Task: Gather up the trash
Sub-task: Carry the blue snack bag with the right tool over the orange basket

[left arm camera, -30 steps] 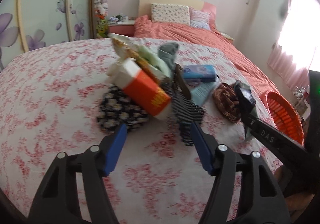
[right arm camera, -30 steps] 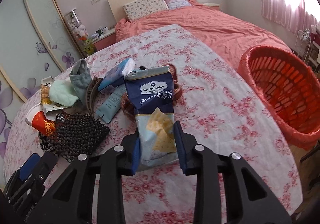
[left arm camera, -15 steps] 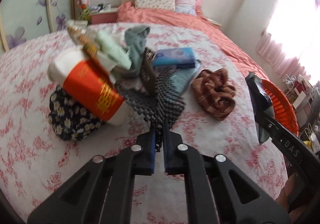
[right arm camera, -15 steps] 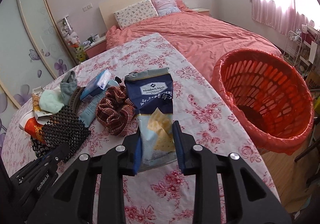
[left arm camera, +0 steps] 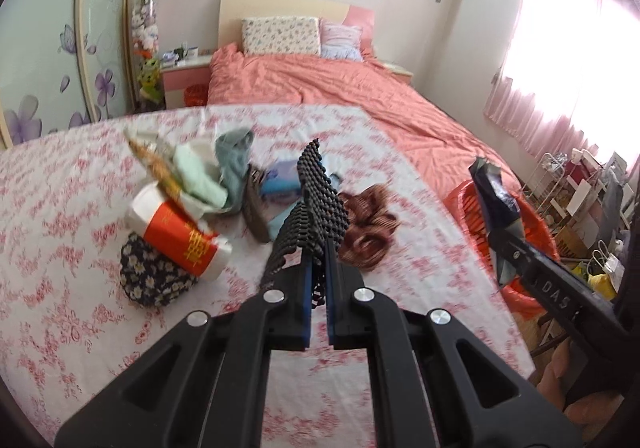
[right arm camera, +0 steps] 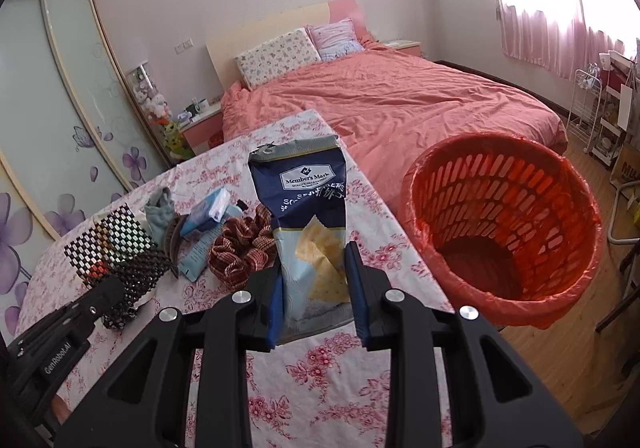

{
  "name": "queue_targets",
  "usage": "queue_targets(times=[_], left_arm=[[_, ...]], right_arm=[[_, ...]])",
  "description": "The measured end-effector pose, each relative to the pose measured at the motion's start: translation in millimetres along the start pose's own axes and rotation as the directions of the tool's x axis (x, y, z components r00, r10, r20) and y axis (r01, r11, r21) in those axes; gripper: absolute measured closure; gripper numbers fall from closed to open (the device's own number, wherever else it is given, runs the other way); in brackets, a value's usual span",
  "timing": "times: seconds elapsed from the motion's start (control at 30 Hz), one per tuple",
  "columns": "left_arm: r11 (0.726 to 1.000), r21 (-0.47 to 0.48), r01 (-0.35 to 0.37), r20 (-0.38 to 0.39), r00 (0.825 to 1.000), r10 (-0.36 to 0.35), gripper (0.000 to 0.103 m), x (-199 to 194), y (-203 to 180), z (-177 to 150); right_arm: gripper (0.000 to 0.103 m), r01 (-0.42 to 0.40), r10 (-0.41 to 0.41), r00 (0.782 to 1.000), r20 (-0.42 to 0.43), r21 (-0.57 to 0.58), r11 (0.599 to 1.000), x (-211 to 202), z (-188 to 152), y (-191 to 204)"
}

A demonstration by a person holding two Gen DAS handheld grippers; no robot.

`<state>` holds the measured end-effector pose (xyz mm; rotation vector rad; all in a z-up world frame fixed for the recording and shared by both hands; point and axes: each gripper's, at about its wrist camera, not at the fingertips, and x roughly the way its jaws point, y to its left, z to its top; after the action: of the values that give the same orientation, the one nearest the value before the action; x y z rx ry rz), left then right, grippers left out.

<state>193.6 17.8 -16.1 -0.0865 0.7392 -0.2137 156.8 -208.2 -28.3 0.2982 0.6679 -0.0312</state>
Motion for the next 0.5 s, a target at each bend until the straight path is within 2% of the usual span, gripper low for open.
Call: queue_targets(times=[0.23,0.5], left_arm=[[0.997,0.057,0.058,0.038,0.997,-0.061,0.097,-15.4,-42.1,15.0],[0.974,0.144,0.174,0.035,0.983,-0.181,0.097,0.1,-115.9,20.4]], right_arm=[[0.075,0.015,-0.016,0.999,0.043,0.021,1.000,-18.9,9.3,-29.4],[0.075,0.051,-0.058,0.996,0.073,0.092,0.994,-27.6,20.2,-86.1]])
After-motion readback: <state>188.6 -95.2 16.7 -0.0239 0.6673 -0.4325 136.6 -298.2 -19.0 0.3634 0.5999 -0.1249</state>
